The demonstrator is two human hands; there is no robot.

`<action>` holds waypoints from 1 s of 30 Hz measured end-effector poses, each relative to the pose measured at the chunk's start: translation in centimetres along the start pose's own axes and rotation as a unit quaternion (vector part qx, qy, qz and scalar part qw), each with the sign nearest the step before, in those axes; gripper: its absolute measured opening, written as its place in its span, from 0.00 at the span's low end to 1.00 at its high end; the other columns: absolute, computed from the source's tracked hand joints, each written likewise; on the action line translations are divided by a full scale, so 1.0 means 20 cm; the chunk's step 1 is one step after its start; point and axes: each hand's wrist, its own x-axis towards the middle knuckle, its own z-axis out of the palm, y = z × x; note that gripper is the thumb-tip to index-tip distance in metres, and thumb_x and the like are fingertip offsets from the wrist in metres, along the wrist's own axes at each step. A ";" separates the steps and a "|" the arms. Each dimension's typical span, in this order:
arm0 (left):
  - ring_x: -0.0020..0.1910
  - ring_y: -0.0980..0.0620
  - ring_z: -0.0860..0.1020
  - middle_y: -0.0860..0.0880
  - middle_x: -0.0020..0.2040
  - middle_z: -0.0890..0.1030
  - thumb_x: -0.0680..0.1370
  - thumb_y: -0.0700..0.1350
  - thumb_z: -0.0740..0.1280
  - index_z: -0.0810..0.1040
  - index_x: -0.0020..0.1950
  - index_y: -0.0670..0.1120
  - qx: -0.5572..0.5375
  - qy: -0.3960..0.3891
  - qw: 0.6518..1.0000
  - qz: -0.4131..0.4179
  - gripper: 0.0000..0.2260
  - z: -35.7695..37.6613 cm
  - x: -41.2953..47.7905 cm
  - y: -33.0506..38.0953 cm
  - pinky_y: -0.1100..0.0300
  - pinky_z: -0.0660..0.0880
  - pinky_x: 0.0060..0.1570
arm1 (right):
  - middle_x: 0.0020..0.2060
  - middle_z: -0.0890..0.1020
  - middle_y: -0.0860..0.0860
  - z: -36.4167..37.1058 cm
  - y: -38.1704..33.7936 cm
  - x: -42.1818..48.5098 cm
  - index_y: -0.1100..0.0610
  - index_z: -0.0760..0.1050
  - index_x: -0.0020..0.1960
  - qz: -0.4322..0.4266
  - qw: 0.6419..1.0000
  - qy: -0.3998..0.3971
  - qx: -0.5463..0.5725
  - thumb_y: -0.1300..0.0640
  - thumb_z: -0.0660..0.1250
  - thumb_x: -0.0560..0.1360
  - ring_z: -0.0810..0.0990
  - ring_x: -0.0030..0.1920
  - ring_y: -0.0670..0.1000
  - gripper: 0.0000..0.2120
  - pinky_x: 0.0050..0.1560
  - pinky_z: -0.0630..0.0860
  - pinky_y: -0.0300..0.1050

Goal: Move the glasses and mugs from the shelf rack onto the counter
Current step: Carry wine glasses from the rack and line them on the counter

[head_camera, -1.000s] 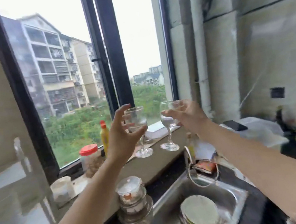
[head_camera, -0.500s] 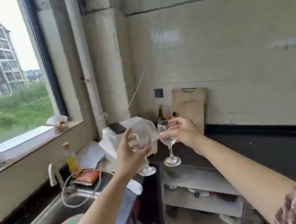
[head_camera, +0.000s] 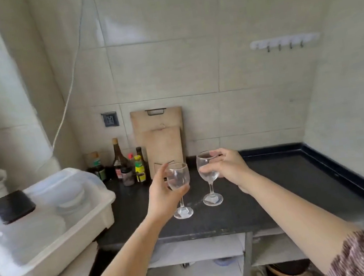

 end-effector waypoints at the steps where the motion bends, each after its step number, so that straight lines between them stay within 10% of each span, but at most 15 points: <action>1: 0.50 0.59 0.78 0.50 0.62 0.76 0.68 0.45 0.77 0.64 0.72 0.54 -0.002 -0.001 1.000 -0.005 0.36 0.02 0.04 -0.02 0.64 0.76 0.47 | 0.49 0.84 0.54 -0.02 0.02 0.04 0.58 0.75 0.58 0.008 1.000 0.004 0.002 0.60 0.81 0.61 0.83 0.50 0.52 0.28 0.58 0.78 0.53; 11: 0.54 0.52 0.78 0.56 0.56 0.74 0.67 0.42 0.75 0.65 0.70 0.54 -0.012 -0.100 0.994 -0.045 0.34 0.61 0.66 -0.26 0.52 0.79 0.52 | 0.53 0.79 0.53 -0.28 0.40 0.72 0.56 0.73 0.63 0.086 0.995 0.049 -0.024 0.59 0.81 0.60 0.81 0.52 0.51 0.34 0.58 0.78 0.53; 22: 0.58 0.52 0.75 0.51 0.65 0.72 0.65 0.41 0.74 0.64 0.72 0.51 0.056 -0.141 0.981 -0.122 0.37 1.46 1.32 -0.60 0.59 0.75 0.53 | 0.57 0.78 0.52 -0.68 0.87 1.59 0.57 0.71 0.65 0.131 0.989 0.006 -0.071 0.61 0.80 0.62 0.79 0.54 0.51 0.34 0.40 0.73 0.37; 30: 0.49 0.56 0.76 0.56 0.56 0.74 0.65 0.44 0.73 0.69 0.60 0.55 0.118 -0.142 0.964 -0.190 0.26 1.98 1.75 -0.93 0.70 0.69 0.41 | 0.60 0.75 0.51 -0.86 1.31 2.20 0.52 0.70 0.65 0.166 0.980 -0.046 -0.098 0.60 0.79 0.64 0.77 0.58 0.52 0.32 0.57 0.75 0.47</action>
